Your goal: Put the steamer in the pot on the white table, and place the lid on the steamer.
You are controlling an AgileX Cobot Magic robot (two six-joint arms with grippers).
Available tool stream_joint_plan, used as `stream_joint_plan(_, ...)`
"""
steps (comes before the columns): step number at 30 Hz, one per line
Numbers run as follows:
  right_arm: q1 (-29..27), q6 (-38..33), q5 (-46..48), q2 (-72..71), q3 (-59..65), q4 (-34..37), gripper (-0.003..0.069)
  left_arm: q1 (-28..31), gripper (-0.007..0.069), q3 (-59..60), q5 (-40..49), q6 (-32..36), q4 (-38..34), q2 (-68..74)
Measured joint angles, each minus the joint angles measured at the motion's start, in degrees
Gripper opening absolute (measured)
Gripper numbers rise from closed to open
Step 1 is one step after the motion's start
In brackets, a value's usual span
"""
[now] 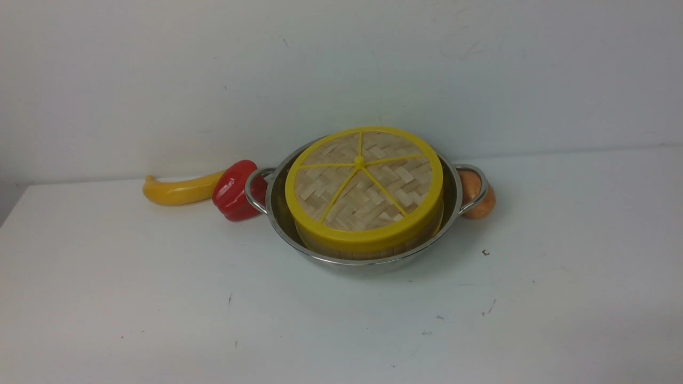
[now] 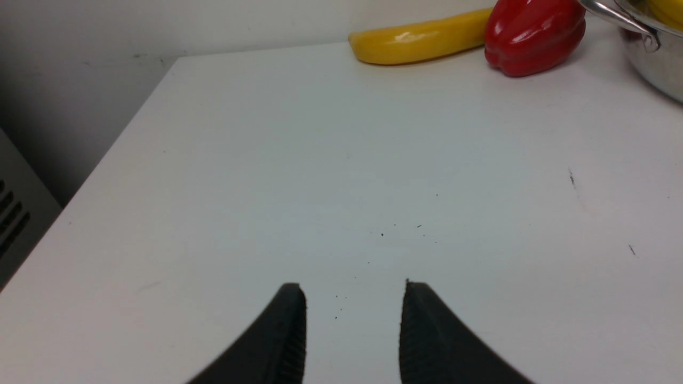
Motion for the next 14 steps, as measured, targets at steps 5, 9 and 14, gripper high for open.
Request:
stream_joint_plan(5, 0.0, 0.4, 0.0, 0.0, 0.0, 0.0, 0.0243, 0.0, 0.0241, 0.0, 0.0, 0.0, 0.0, 0.0)
stream_joint_plan(9, 0.0, 0.5, 0.0, 0.0, 0.0, 0.0, 0.0243, 0.0, 0.0241, 0.0, 0.0, 0.0, 0.1, 0.0)
stream_joint_plan(14, 0.0, 0.6, 0.0, 0.0, 0.0, 0.0, 0.0243, 0.0, 0.0241, 0.0, 0.0, 0.0, 0.0, 0.0)
